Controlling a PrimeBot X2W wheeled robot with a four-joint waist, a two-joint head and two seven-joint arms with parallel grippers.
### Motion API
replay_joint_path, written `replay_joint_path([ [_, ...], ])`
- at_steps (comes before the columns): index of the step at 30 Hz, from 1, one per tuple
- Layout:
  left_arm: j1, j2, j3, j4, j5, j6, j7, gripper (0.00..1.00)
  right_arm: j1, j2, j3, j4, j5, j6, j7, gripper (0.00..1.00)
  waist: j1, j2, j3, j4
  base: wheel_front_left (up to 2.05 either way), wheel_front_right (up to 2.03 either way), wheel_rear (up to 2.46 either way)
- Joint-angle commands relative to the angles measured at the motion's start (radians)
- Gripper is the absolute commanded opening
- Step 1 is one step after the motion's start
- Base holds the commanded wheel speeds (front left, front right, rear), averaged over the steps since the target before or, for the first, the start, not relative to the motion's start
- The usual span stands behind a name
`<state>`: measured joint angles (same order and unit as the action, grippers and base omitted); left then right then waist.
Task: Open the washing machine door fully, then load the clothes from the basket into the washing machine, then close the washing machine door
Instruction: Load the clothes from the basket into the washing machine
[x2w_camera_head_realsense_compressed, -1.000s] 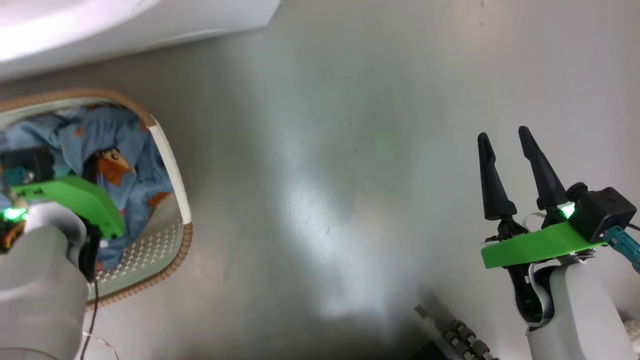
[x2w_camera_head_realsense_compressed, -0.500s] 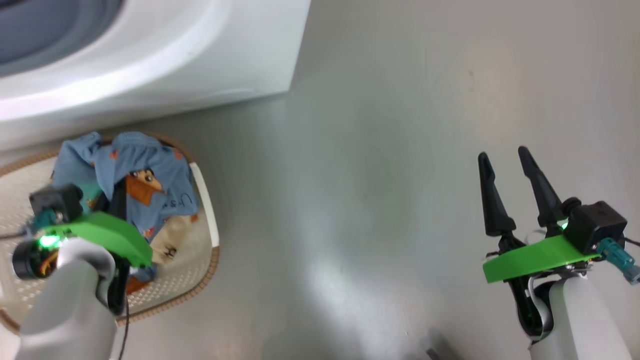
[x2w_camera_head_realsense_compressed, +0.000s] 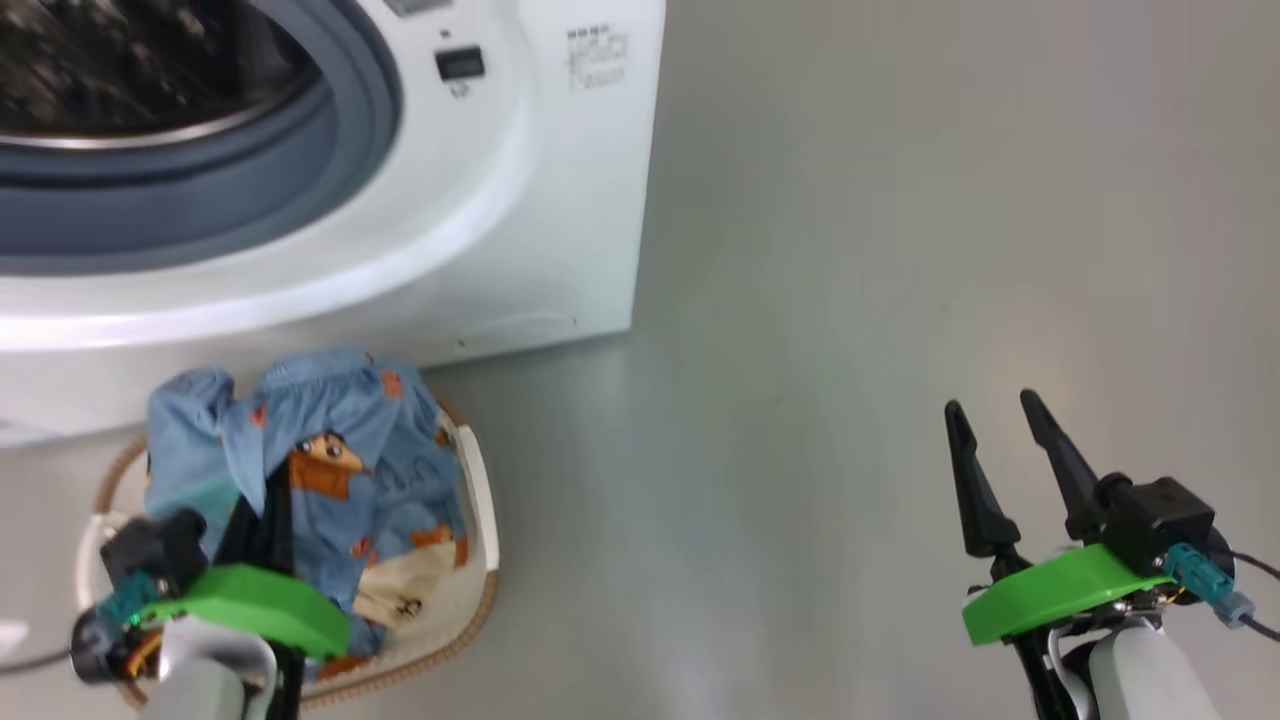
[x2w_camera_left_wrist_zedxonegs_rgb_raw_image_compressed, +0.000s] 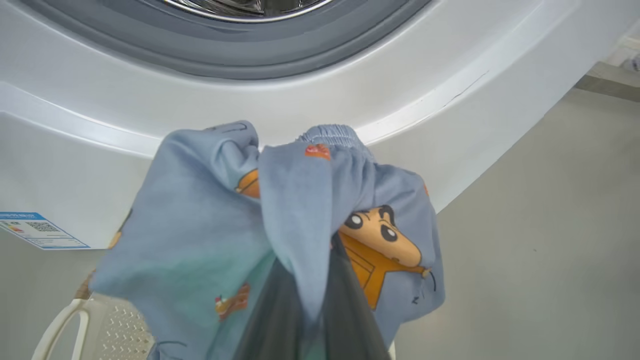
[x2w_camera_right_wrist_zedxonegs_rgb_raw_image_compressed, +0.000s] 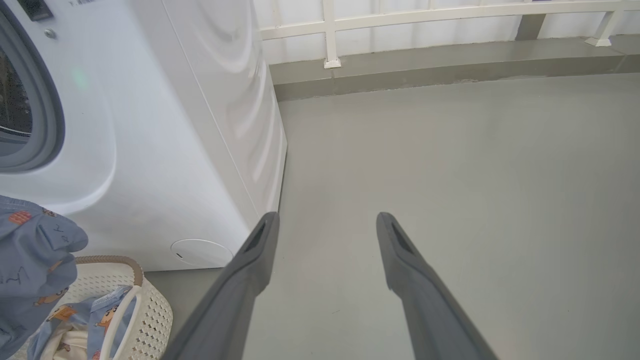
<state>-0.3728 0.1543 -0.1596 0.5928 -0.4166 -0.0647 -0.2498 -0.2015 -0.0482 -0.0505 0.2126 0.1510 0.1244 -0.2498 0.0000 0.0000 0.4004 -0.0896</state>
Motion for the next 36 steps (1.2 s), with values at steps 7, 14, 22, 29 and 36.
replay_joint_path([
  [7, 0.179, -0.034, 0.126, -0.239, 0.106, 0.001, -0.012, 0.00, 0.055, -0.015, 0.037, -0.004, 0.009, 0.006, -0.012, 1.00, 0.0000, 0.0000, -0.208, 0.029, 0.00, 0.00, 0.00],
  [14, 0.270, -0.065, 0.172, -0.377, 0.172, 0.002, -0.012, 0.00, 0.079, -0.020, 0.049, -0.006, 0.003, 0.006, -0.012, 1.00, 0.0000, 0.0000, -0.274, 0.035, 0.00, 0.00, 0.00],
  [22, 0.373, -0.091, 0.208, -0.471, 0.218, 0.005, -0.012, 0.00, 0.113, -0.028, 0.060, -0.008, 0.000, 0.006, -0.012, 1.00, 0.0000, 0.0000, -0.363, 0.043, 0.00, 0.00, 0.00],
  [29, 0.447, -0.098, 0.223, -0.523, 0.245, 0.008, -0.012, 0.00, 0.136, -0.029, 0.070, -0.016, -0.006, 0.006, -0.012, 1.00, 0.0000, 0.0000, -0.406, 0.047, 0.00, 0.00, 0.00],
  [36, 0.499, -0.102, 0.226, -0.553, 0.245, 0.027, -0.012, 0.00, 0.152, -0.027, 0.067, -0.024, -0.010, 0.006, -0.012, 1.00, 0.0000, 0.0000, -0.423, 0.055, 0.00, 0.00, 0.00],
])
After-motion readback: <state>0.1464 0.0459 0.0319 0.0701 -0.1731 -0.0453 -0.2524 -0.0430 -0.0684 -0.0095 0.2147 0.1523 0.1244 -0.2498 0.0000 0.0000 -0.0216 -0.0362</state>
